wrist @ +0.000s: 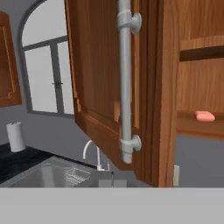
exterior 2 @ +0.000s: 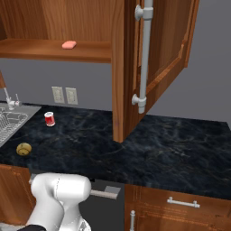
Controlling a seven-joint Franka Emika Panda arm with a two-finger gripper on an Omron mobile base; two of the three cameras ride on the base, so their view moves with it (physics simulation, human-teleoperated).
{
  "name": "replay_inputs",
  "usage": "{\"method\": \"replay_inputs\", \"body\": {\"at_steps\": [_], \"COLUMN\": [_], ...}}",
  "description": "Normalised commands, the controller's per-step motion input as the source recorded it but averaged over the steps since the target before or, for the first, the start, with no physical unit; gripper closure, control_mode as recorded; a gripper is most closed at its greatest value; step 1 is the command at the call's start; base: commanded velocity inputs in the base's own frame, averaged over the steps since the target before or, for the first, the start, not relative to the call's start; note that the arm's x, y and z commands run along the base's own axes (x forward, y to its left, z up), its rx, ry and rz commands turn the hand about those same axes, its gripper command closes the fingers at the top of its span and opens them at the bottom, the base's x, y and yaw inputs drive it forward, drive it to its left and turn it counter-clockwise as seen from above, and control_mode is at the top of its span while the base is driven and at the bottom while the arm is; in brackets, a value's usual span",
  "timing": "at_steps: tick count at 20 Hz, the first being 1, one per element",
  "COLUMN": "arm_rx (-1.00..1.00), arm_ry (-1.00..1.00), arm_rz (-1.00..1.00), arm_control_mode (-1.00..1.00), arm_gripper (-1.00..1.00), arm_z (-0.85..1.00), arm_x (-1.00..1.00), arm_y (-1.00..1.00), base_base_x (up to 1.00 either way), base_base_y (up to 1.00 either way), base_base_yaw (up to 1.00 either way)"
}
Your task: Open the cabinet. Pick the bar soap and place it next to the sink. Then close the cabinet.
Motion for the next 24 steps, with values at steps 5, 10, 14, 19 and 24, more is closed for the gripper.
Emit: {"method": "replay_inputs", "body": {"at_steps": [5,10,14,19,24], "arm_rx": [-0.02,0.00,-0.01,-0.02,0.00], "arm_ry": [0.31,0.26,0.17,0.08,0.03], "arm_rz": [-0.23,-0.24,-0.16,0.00,0.11], "arm_control_mode": [-1.00,-1.00,-1.00,-1.00,-1.00], "arm_gripper": [1.00,1.00,1.00,1.00,1.00], "arm_z": [0.00,0.00,0.16,0.15,0.00], "arm_x": [-0.36,-0.44,-0.17,0.01,0.35], "arm_y": [-0.98,-0.93,-0.81,-0.56,-0.18], "base_base_x": [0.00,0.00,0.00,0.00,0.00], "base_base_y": [0.00,0.00,0.00,0.00,0.00], "base_base_yaw": [0.00,0.00,0.00,0.00,0.00]}}
